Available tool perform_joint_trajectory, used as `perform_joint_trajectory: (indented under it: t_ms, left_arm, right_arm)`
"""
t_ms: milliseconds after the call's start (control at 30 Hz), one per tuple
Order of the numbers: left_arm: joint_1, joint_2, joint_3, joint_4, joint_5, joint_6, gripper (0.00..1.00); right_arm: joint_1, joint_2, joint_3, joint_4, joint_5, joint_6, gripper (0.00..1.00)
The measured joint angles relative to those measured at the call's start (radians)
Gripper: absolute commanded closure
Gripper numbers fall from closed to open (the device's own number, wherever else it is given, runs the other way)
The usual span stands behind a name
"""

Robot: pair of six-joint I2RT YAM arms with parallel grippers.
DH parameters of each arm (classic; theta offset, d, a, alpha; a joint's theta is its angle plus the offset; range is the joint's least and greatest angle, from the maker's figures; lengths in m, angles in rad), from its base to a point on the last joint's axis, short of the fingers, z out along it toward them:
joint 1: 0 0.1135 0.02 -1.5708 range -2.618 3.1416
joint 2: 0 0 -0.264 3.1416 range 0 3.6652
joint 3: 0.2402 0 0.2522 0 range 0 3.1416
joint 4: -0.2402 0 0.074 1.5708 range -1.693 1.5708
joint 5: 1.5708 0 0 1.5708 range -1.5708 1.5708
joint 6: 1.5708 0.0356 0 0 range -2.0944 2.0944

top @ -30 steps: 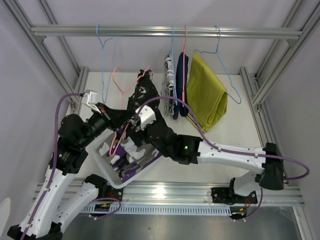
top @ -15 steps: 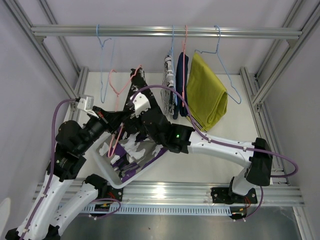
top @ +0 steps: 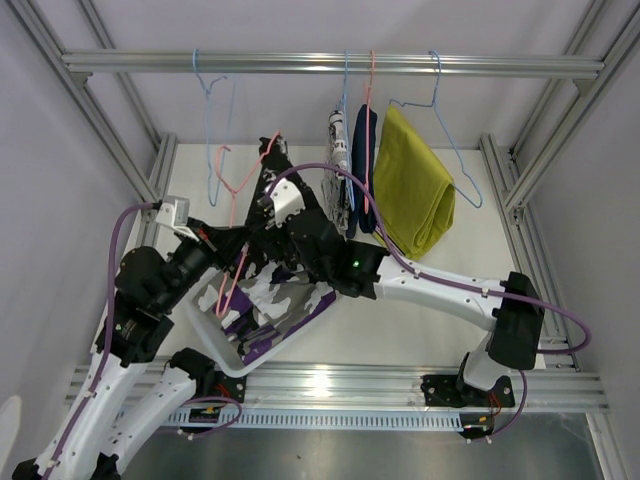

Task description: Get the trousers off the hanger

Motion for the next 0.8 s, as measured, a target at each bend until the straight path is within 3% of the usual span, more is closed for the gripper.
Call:
perform_joint_trajectory:
  t_ms: [167, 300, 467, 500, 600, 800]
  left_arm:
    - [0.000, -0.011, -0.017, 0.010, -0.001, 0.006, 1.00]
    - [0.000, -0.011, -0.027, 0.021, -0.001, 0.007, 1.00]
    - [0.000, -0.010, -0.035, 0.023, 0.000, 0.007, 0.99]
    - [0.000, -0.010, -0.036, 0.023, 0.000, 0.007, 0.99]
    - [0.000, -0.010, -0.037, 0.022, 0.000, 0.007, 1.00]
    - [0.000, -0.011, -0.043, 0.023, -0.003, 0.014, 1.00]
  right_arm:
    - [-0.006, 0.023, 0.000, 0.051, -0.016, -0.017, 0.32]
    - [-0.008, 0.052, 0.000, 0.106, -0.028, -0.037, 0.57]
    - [-0.018, 0.084, 0.000, 0.174, -0.027, -0.056, 0.73]
    - [-0.020, 0.089, 0.000, 0.189, -0.027, -0.059, 0.84]
    - [-0.022, 0.103, 0.001, 0.219, -0.026, -0.067, 1.00]
    - [-0.022, 0.109, 0.015, 0.211, -0.027, -0.068, 1.00]
